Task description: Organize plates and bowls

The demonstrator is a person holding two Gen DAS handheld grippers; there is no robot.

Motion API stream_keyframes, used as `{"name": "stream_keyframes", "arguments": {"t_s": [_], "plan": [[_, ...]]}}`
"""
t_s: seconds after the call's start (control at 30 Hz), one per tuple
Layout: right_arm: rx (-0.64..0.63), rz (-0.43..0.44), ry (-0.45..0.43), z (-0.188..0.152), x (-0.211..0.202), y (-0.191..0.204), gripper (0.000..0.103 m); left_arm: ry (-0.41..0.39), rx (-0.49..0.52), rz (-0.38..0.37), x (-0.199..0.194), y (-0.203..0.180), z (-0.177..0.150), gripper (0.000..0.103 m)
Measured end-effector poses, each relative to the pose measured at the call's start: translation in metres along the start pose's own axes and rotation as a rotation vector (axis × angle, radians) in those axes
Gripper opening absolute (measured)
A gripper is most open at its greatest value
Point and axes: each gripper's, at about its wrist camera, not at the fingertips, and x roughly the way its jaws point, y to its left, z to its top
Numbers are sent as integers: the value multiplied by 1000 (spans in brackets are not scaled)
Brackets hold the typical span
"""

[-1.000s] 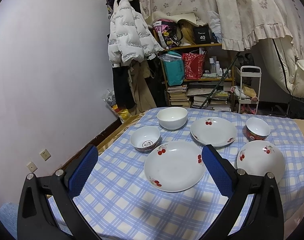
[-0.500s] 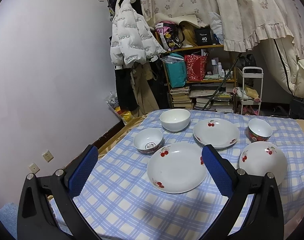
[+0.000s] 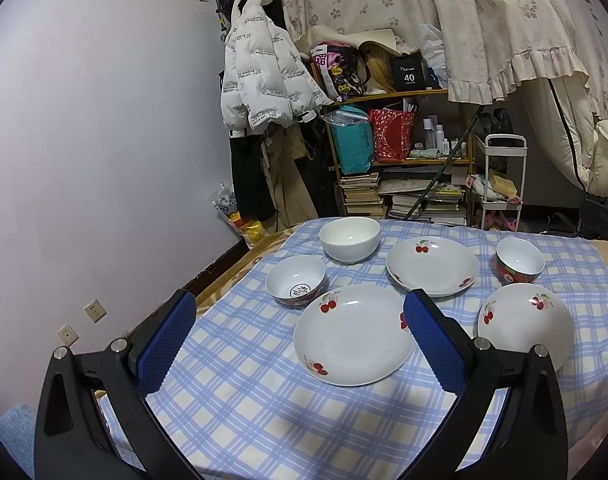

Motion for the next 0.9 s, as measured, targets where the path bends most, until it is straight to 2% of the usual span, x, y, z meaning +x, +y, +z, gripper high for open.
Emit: {"name": "stream_keyframes", "arguments": {"t_s": [0.63,0.77,0.9], "plan": [[-1,3,-1,-1,1,-1,103,4,0,8,1,1,-1,102],[-4,12,8,-7,7,-1,103,43,-40,-41,5,6,0,102],[2,20,-14,2,11,0,103,34,-26,-22,5,8,8,102]]}}
